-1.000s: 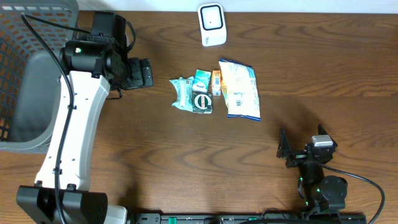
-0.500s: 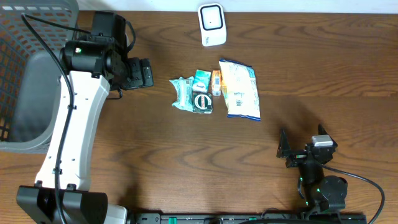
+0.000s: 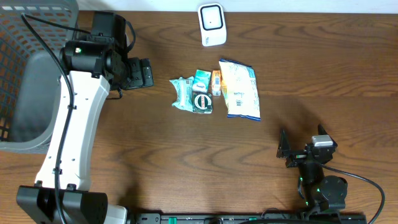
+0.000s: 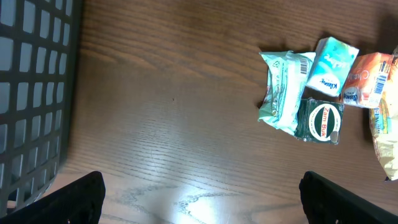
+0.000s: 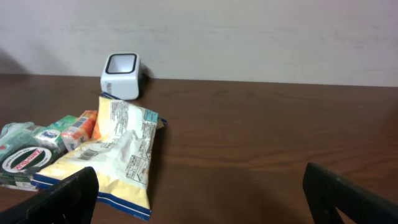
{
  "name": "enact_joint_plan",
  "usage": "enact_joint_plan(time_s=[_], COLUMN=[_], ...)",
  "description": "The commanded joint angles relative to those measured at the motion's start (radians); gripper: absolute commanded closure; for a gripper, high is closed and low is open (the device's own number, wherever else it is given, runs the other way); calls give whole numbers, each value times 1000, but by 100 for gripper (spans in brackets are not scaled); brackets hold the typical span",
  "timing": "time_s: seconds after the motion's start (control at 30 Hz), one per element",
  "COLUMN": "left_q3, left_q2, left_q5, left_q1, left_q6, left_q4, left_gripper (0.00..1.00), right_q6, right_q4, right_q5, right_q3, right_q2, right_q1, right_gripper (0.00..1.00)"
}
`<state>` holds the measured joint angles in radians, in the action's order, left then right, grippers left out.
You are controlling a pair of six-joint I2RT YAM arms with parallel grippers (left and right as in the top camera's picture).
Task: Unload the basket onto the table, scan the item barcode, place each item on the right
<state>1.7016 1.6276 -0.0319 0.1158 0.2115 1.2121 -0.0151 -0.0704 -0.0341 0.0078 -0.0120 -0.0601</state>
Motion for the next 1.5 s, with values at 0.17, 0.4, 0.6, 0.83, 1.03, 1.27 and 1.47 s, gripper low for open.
enact_joint_plan(time_s=[0.17,0.4,0.6,0.83,1.03,1.27,1.47], left_q3=[-2,-2,-2,-2,-2,-2,-2], left_q2=[11,11,11,11,11,11,11], left_q5=[-10,-10,-10,-10,-10,-10,-10], left_q1=[-2,-2,-2,-2,-2,-2,-2], left_q6=[-8,-8,-8,-9,-8,-8,-8], left_q4=[6,6,6,6,6,6,6], left_gripper=[2,2,2,2,2,2,2], right_q6=[-666,-818,-710,-245,-55,39,38], right_q4=[30,168,546,114,-298,-718,-1016], right_q5=[-482,-443,-369,-339,-339,-266,-213], right_q3=[-2,-2,24,386,807,1339,1658], right_q2=[5,5,5,-192,-558,-1067,-1465], right_q1=[6,6,6,6,6,6,6], right_gripper=[1,1,1,1,1,1,1])
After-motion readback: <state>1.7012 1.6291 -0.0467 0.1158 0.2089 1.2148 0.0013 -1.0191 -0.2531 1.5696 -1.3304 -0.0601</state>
